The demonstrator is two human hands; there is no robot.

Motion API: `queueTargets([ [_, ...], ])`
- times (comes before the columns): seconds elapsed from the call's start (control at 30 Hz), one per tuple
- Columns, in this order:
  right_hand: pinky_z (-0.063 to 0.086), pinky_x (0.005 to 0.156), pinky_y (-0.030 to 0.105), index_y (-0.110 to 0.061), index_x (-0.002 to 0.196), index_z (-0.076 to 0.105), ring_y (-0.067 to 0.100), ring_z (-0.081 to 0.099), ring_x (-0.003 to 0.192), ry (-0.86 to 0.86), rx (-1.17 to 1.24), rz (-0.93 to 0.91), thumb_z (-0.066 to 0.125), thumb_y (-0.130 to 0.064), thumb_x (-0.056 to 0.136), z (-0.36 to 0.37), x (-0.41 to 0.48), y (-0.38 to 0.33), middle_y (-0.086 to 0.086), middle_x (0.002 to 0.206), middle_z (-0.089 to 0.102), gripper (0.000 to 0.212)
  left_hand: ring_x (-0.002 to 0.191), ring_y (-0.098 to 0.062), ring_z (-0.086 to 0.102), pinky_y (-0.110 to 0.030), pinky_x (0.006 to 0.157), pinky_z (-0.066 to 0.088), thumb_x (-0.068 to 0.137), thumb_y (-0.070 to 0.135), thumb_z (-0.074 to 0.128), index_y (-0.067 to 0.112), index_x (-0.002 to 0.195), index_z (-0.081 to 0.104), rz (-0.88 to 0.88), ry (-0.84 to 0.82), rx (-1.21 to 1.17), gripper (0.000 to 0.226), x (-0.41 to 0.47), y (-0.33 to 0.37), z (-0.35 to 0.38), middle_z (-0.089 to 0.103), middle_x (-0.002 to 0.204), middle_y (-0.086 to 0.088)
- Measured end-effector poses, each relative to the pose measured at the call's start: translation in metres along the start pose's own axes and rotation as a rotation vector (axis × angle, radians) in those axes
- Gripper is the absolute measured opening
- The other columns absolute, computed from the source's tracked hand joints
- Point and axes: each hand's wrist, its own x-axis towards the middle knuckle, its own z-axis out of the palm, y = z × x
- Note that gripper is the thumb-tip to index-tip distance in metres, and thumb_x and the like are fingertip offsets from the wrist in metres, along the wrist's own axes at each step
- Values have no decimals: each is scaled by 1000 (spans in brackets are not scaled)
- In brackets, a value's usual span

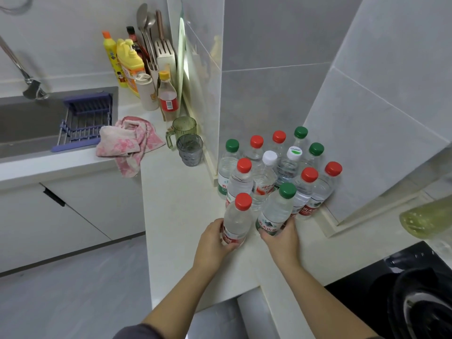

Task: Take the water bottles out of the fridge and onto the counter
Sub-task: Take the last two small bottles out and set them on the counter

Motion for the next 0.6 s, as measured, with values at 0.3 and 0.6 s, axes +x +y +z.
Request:
queueTargets([
  [0.3, 53, 71, 39, -13, 103, 49, 30, 64, 92, 33, -101, -31, 96, -33, 56, -12, 6, 0, 6, 98, 62, 69, 93, -15, 60, -34, 77, 52, 67, 43, 84, 23, 110, 54, -13, 32, 123, 56, 20, 20, 28, 61, 102, 6],
  [0.6, 55, 70, 37, -20, 100, 50, 14, 68, 78, -83, -32, -11, 93, -17, 62, -11, 15, 8, -2, 90, 70, 57, 102, -10, 56, -24, 78, 46, 64, 40, 88, 19, 128, 44, -27, 112, 64, 80, 24, 19, 37, 45, 120, 6],
])
